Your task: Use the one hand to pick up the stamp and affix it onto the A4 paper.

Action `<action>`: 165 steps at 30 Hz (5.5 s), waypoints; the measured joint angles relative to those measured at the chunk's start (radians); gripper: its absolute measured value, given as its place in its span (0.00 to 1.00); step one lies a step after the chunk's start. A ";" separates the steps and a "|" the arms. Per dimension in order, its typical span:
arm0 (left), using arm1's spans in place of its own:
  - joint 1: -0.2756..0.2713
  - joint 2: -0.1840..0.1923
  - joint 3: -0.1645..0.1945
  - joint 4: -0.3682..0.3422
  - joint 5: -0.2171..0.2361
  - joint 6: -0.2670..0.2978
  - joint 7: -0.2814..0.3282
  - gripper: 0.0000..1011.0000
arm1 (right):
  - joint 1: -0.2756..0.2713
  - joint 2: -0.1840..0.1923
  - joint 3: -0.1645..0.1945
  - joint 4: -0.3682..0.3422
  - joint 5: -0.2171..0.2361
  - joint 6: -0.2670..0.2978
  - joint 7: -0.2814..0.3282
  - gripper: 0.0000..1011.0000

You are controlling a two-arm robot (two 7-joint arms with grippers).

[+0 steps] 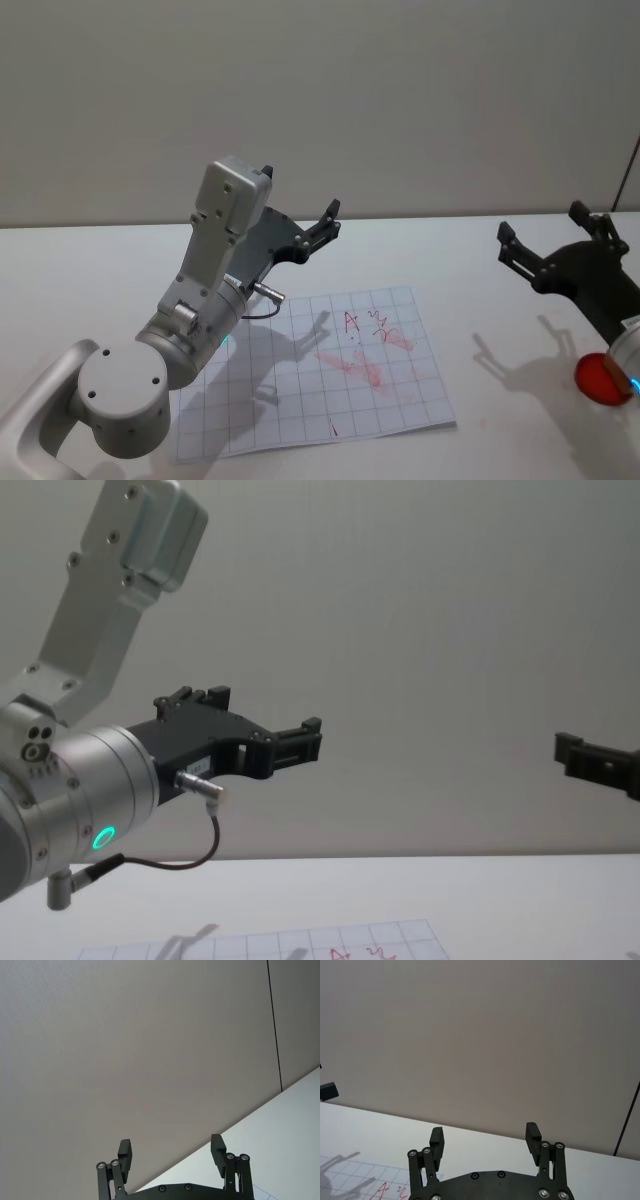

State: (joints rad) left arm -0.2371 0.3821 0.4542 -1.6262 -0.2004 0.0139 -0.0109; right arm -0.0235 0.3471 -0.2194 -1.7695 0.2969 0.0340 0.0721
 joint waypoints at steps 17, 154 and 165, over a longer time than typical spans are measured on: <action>0.000 0.000 0.000 0.000 0.000 0.000 0.000 0.99 | -0.182 0.125 0.069 -0.095 0.099 0.012 -0.047 0.99; 0.000 0.000 0.000 0.000 0.000 0.000 0.000 0.99 | 0.153 -0.132 -0.091 0.276 -0.092 0.217 0.520 0.22; 0.000 0.000 0.000 0.000 0.000 0.000 0.000 0.99 | 0.202 -0.154 -0.120 0.371 -0.191 0.252 0.570 0.22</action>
State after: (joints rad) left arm -0.2372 0.3821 0.4542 -1.6262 -0.2004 0.0138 -0.0109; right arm 0.1785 0.1930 -0.3395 -1.3989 0.1055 0.2864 0.6419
